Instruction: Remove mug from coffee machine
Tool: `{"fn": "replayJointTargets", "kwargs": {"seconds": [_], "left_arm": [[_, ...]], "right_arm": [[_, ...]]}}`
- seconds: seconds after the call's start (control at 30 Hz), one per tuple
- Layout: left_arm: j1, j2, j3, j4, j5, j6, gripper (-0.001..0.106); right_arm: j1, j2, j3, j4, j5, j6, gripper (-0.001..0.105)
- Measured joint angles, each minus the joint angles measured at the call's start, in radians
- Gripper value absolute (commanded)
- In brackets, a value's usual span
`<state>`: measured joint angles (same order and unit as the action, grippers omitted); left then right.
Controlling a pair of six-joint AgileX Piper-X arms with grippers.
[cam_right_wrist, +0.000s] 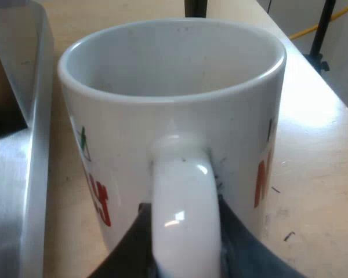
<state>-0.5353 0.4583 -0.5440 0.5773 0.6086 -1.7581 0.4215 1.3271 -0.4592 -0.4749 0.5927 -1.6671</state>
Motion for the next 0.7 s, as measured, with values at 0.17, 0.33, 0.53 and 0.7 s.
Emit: {"fn": "replayJointTargets", "kwargs": {"seconds": [0.17,0.33,0.53,0.7], "left_arm": [[0.0,0.0,0.0,0.0,0.0,0.0,0.087],[0.0,0.0,0.0,0.0,0.0,0.0,0.087],[0.0,0.0,0.0,0.0,0.0,0.0,0.087],[0.0,0.0,0.0,0.0,0.0,0.0,0.087]], "right_arm": [[0.0,0.059,0.0,-0.073,-0.036,-0.041,0.0],[0.0,0.121,0.02,-0.209,-0.13,-0.092,0.0],[-0.015,0.148,0.092,-0.326,-0.181,-0.109,0.0],[-0.061,0.15,0.133,-0.381,-0.212,-0.136,0.0]]}}
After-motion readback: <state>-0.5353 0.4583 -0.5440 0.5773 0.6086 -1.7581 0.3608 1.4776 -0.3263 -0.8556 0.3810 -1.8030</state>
